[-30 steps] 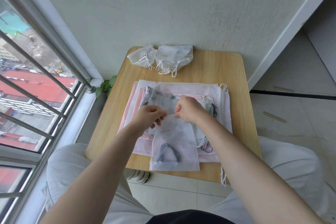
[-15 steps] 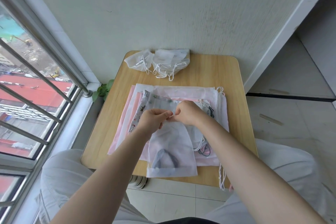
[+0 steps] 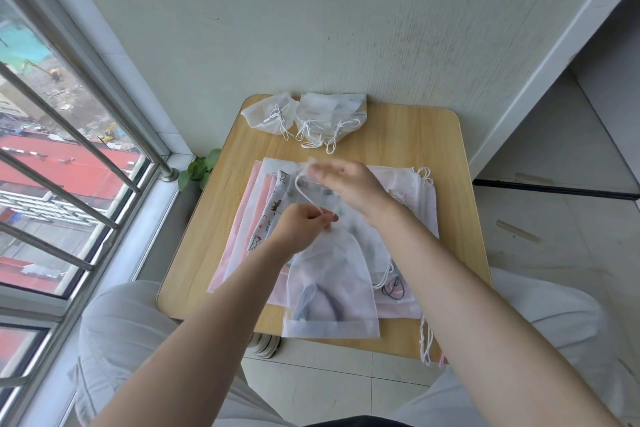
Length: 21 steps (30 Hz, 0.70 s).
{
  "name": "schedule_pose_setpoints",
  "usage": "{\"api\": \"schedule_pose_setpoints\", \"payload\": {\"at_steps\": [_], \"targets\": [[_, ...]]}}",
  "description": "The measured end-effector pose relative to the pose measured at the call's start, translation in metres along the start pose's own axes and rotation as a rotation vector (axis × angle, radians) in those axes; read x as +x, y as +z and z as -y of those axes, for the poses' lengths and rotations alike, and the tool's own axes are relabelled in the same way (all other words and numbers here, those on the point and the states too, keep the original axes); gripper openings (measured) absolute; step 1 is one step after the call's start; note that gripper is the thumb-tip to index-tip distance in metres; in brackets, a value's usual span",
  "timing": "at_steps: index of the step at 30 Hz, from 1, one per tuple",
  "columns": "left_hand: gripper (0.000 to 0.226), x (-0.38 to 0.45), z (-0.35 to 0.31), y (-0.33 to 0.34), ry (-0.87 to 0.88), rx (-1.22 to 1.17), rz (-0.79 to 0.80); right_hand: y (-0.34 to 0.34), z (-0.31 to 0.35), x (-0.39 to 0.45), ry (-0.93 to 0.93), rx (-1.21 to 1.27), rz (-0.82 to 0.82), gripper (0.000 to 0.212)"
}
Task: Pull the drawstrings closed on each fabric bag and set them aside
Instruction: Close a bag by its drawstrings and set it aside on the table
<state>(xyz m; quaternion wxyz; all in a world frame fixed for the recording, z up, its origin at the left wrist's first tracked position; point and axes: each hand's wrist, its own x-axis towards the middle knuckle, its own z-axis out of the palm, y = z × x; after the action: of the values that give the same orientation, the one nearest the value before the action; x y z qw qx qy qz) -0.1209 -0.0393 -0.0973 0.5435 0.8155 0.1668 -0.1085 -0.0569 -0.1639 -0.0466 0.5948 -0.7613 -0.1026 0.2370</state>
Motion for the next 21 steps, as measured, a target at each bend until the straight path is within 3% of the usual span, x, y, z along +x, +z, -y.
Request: {"api": "schedule_pose_setpoints", "payload": {"at_steps": [1, 4, 7, 10, 16, 21], "targets": [[0.025, 0.0, 0.0, -0.002, -0.009, -0.016, 0.003, -0.002, -0.003, 0.0, -0.031, 0.055, -0.035, 0.021], [0.022, -0.002, -0.001, -0.01, -0.042, -0.082, 0.067, -0.01, -0.023, 0.002, -0.035, -0.085, -0.061, 0.014], [0.025, 0.0, -0.003, -0.016, -0.09, -0.207, 0.154, -0.007, -0.04, -0.003, -0.026, -0.238, 0.006, 0.022], [0.025, 0.001, -0.006, -0.017, -0.116, -0.225, 0.184, -0.003, -0.048, -0.006, -0.072, -0.306, -0.03, 0.027], [0.027, -0.002, -0.002, -0.016, -0.114, -0.202, 0.19, 0.0, -0.054, -0.004, -0.144, -0.461, -0.008, 0.009], [0.027, -0.003, 0.001, -0.019, -0.103, -0.234, 0.149, -0.012, -0.055, -0.008, -0.054, -0.115, 0.126, 0.015]]}}
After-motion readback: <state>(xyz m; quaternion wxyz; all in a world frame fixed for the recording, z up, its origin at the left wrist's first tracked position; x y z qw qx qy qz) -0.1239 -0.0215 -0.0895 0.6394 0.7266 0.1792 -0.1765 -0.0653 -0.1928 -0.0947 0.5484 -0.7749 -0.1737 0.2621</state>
